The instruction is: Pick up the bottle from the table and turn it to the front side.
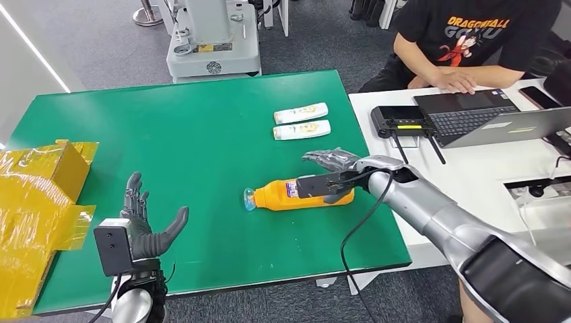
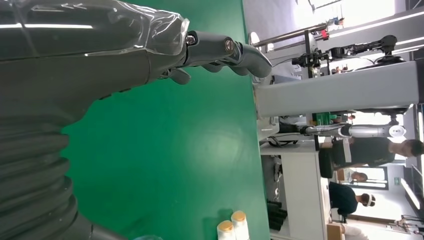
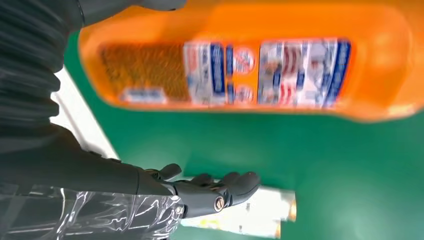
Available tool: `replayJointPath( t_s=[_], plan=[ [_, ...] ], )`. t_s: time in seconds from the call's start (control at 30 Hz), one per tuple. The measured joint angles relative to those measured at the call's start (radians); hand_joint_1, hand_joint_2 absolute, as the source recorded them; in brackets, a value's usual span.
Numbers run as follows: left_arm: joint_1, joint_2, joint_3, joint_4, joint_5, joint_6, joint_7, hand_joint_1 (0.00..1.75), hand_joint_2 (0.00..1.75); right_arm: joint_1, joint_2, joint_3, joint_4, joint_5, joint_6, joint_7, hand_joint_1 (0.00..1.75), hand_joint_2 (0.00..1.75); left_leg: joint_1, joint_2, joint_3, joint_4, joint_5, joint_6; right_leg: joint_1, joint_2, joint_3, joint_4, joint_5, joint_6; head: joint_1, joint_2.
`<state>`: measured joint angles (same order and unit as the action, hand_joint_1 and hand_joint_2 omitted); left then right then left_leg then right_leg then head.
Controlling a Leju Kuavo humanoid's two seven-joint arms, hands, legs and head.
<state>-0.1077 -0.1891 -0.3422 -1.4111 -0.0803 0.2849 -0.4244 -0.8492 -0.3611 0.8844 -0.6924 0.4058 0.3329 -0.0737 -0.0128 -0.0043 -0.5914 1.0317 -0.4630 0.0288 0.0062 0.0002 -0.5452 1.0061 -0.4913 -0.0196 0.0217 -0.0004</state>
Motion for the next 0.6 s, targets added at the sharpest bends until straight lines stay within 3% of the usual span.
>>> replayJointPath(
  t_s=[0.6],
  plan=[
    [0.0,0.002,-0.001,0.0,0.001,0.001,0.004,0.0,1.75,0.058,-0.01,0.05,0.037,0.014,-0.023,-0.001,0.0,1.75,0.0,0.0,0.0,0.001,0.0,0.0,0.0,0.0,0.0,0.0,0.0,0.0,0.0,0.0]
  ],
)
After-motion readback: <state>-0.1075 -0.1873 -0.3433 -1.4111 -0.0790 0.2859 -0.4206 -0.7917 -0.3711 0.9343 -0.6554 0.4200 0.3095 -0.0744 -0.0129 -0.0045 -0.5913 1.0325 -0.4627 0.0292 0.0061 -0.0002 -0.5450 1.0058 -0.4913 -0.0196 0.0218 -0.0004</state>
